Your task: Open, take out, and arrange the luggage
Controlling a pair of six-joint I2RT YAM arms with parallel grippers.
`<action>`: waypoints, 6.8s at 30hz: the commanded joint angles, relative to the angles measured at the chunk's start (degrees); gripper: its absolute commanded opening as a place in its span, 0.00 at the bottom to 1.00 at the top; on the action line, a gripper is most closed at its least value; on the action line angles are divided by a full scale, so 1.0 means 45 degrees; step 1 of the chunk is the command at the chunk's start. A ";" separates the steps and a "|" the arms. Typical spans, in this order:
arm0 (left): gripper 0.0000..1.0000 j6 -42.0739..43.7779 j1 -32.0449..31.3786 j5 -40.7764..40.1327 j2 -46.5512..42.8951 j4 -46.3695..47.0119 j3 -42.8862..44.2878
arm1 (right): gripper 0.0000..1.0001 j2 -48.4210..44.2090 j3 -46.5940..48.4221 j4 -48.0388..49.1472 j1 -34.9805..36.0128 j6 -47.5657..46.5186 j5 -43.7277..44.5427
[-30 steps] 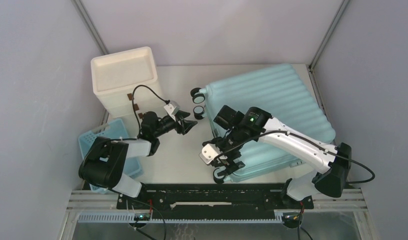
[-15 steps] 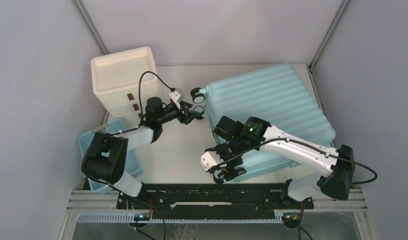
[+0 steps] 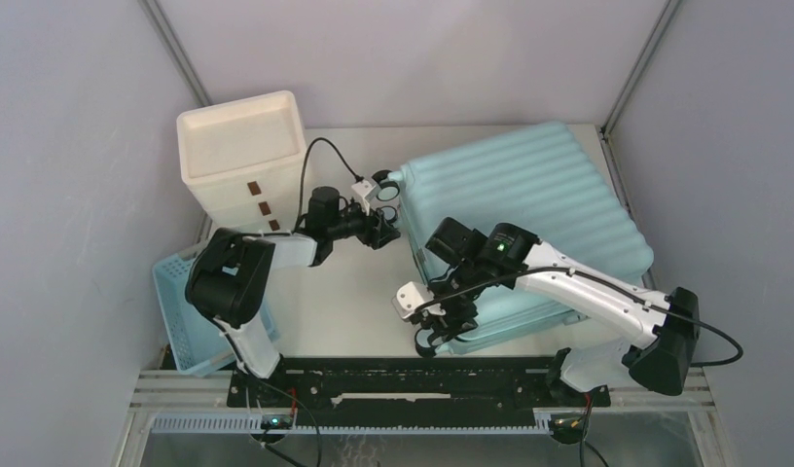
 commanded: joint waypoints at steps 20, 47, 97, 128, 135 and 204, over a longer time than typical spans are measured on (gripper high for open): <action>0.54 -0.5954 0.0051 0.1165 0.2649 0.8776 0.0519 | 0.17 -0.1642 0.0154 0.0448 -0.1748 -0.0803 -0.1949; 0.00 -0.7241 0.0144 -0.1247 0.1628 0.7867 0.0756 | 0.17 -0.1892 -0.0372 0.0485 -0.1810 -0.0770 -0.1737; 0.00 -0.7757 -0.0749 -0.9084 0.2072 0.5064 0.3154 | 0.16 -0.2386 -0.0993 0.1138 -0.1739 -0.0321 -0.1639; 0.01 -0.5220 -0.0159 -0.8277 0.2288 0.1773 0.5188 | 0.16 -0.2695 -0.1280 0.1509 -0.1749 -0.0202 -0.1356; 0.05 -0.7857 0.0246 -0.7129 0.3119 0.1512 0.6227 | 0.16 -0.2638 -0.1288 0.1651 -0.1732 -0.0218 -0.1269; 0.95 0.0070 -0.9463 -0.5783 -0.8860 -0.2604 -0.1877 | 0.87 -0.5062 -0.0145 0.2953 -1.0071 0.3831 -0.7210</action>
